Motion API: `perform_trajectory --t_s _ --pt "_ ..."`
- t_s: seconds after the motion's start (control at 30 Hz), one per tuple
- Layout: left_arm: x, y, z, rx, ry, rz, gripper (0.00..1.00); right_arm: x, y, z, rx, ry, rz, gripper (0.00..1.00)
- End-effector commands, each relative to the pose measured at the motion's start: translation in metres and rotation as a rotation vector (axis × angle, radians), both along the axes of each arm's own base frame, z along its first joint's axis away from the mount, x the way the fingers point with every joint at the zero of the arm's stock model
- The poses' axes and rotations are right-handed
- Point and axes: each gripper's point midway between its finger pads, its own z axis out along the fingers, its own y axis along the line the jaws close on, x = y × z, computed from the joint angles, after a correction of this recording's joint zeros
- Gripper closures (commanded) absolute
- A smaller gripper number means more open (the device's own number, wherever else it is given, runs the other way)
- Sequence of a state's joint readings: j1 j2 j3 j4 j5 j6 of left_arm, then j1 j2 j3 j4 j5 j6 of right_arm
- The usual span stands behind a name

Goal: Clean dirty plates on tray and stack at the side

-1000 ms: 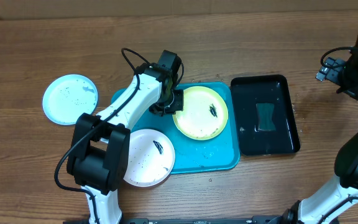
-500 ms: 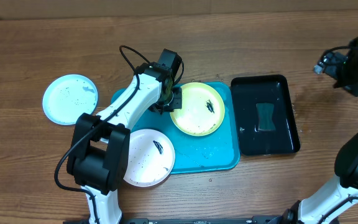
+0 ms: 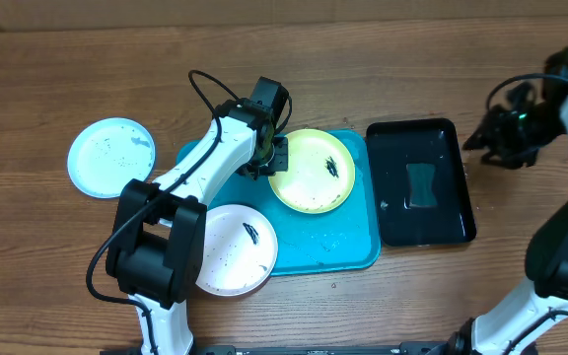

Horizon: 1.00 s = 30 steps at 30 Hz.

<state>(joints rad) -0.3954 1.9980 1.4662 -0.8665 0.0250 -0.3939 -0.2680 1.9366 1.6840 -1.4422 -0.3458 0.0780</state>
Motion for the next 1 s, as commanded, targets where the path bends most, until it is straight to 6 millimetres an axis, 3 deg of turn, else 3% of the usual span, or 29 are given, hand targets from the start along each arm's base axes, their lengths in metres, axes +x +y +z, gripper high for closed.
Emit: perform_trajectory --t_s 0.0,0.2,0.47,0.63,0.97 --pt "0.008 -0.002 0.009 0.002 -0.036 0.004 0.96 -0.017 0.019 -0.016 -0.085 0.065 0.135 0.51" --pt "0.006 -0.002 0.009 0.006 -0.029 -0.002 0.95 -0.036 0.033 -0.055 -0.286 0.147 0.258 0.46" --pt "0.004 -0.001 0.008 0.013 -0.02 -0.015 0.96 -0.011 0.062 -0.09 -0.332 -0.007 0.341 0.44" --pt "0.002 0.0 0.008 0.015 -0.015 -0.015 0.96 -0.005 0.065 -0.097 -0.337 -0.044 0.344 0.45" --pt "0.002 0.0 0.008 0.016 -0.012 -0.015 0.96 -0.013 0.06 -0.097 -0.361 -0.009 0.349 0.45"
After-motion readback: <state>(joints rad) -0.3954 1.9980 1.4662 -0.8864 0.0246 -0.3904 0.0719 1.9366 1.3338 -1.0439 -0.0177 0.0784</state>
